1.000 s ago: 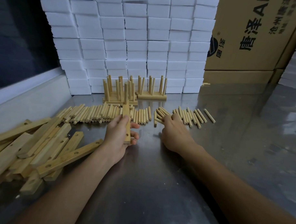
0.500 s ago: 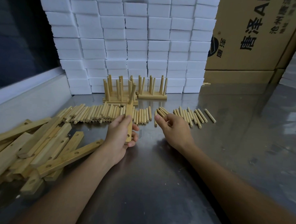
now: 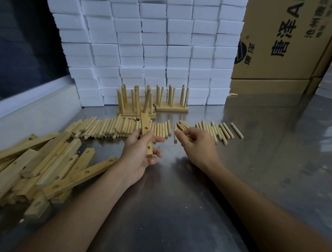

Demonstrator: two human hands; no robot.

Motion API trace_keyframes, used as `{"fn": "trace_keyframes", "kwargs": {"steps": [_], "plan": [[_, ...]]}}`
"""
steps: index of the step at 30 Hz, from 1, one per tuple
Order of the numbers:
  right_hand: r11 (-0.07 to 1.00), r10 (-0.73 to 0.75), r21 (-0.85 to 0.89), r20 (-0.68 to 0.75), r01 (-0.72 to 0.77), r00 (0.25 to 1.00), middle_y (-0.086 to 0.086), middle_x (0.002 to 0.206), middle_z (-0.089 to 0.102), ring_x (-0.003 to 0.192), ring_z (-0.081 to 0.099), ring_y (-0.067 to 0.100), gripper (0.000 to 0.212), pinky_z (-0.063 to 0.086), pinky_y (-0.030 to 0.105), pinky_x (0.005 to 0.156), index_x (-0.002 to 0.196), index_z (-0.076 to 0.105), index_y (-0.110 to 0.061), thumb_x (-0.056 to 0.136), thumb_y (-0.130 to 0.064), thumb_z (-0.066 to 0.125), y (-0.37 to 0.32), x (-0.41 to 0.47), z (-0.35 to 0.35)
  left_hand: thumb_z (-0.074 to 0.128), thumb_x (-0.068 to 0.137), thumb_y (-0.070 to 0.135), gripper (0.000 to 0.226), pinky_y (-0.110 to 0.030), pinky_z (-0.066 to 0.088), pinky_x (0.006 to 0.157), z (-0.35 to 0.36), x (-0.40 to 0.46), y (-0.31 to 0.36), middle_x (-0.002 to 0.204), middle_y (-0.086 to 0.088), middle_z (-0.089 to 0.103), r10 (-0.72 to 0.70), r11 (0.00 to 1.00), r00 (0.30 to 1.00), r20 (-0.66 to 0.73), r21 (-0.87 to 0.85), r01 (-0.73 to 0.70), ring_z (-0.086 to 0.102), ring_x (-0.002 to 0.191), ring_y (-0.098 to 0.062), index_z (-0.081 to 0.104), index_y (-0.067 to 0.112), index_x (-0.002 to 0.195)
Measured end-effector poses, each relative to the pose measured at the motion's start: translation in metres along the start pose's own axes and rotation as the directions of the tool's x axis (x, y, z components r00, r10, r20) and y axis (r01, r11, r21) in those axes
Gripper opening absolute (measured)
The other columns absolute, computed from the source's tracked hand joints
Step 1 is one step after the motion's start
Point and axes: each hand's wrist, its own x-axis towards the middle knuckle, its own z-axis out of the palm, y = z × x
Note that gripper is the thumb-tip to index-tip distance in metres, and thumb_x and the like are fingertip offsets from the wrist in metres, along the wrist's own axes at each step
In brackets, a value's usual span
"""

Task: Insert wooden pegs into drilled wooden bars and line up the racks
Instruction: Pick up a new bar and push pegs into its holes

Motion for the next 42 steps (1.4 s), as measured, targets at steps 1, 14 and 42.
{"fn": "trace_keyframes", "kwargs": {"steps": [1, 14, 42], "plan": [[1.000, -0.003, 0.006, -0.003, 0.003, 1.000, 0.002, 0.067, 0.065, 0.063, 0.058, 0.018, 0.026, 0.049, 0.030, 0.057, 0.080, 0.070, -0.023, 0.096, -0.041, 0.061, 0.000, 0.000, 0.000, 0.051, 0.103, 0.022, 0.012, -0.019, 0.031, 0.033, 0.000, 0.000, 0.000, 0.083, -0.011, 0.071, -0.005, 1.000, 1.000, 0.009, -0.006, 0.005, 0.052, 0.044, -0.016, 0.060, 0.016, 0.109], [0.967, -0.210, 0.151, 0.015, 0.205, 0.978, -0.010, 0.066, 0.061, 0.057, 0.055, 0.003, 0.011, 0.044, 0.017, 0.055, 0.097, 0.074, -0.012, 0.092, -0.019, 0.069, -0.019, -0.007, 0.008, 0.043, 0.101, 0.005, 0.014, -0.017, 0.016, 0.034, -0.001, 0.000, -0.006, 0.071, -0.006, 0.051, -0.016, 1.000, 0.993, 0.117, 0.016, 0.014, 0.039, 0.041, -0.014, 0.056, 0.005, 0.101], [0.802, -0.390, -0.423, 0.163, 0.421, 0.906, 0.005, 0.090, 0.069, 0.078, 0.064, 0.024, 0.021, 0.054, 0.042, 0.073, 0.103, 0.069, -0.009, 0.099, -0.025, 0.056, -0.048, -0.001, -0.013, 0.045, 0.101, 0.007, 0.025, -0.020, 0.026, 0.037, 0.006, -0.006, -0.017, 0.066, -0.002, 0.039, 0.122, 0.940, 0.987, 0.108, 0.306, -0.150, 0.031, 0.047, -0.012, 0.064, 0.023, 0.103]]}}
